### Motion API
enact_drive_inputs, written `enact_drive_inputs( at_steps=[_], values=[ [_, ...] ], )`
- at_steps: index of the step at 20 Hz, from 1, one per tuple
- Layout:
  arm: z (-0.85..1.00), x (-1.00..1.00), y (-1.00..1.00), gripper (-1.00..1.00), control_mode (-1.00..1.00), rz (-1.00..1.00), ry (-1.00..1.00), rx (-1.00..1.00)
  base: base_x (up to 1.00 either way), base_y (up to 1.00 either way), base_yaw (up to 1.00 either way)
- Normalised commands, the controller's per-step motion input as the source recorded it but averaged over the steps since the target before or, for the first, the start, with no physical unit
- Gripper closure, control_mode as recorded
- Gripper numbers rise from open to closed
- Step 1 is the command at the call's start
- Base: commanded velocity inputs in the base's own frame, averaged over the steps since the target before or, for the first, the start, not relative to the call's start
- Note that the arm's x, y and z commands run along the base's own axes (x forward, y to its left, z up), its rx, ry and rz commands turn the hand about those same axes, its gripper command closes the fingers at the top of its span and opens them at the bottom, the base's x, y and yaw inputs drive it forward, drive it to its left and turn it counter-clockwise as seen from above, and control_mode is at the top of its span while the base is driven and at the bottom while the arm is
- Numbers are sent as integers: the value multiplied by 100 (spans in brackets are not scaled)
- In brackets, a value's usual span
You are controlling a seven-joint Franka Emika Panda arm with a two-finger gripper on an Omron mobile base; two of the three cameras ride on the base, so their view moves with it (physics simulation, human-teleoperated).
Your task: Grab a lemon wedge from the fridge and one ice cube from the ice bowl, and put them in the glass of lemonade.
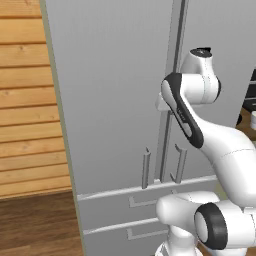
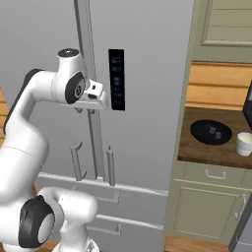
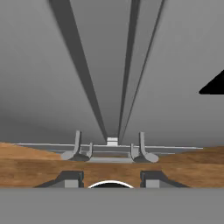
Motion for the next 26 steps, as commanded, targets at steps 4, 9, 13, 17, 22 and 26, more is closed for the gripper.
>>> enact_drive_inputs(
  at_steps=[4,9,13,17,22,26],
  values=[
    [0,-32,-3,-100,-100,-3,2,0,0,0,0],
    [-1,-59,-15,-100,-100,-3,2,0,0,0,0],
    [-10,-40,-13,-100,-100,-3,2,0,0,0,0],
    [-12,-20,-8,-100,-100,-1,3,0,0,0,0],
    [-6,-3,-3,-100,-100,0,2,0,0,0,0],
    [0,0,0,-100,-100,0,0,0,0,0,0]
  ],
)
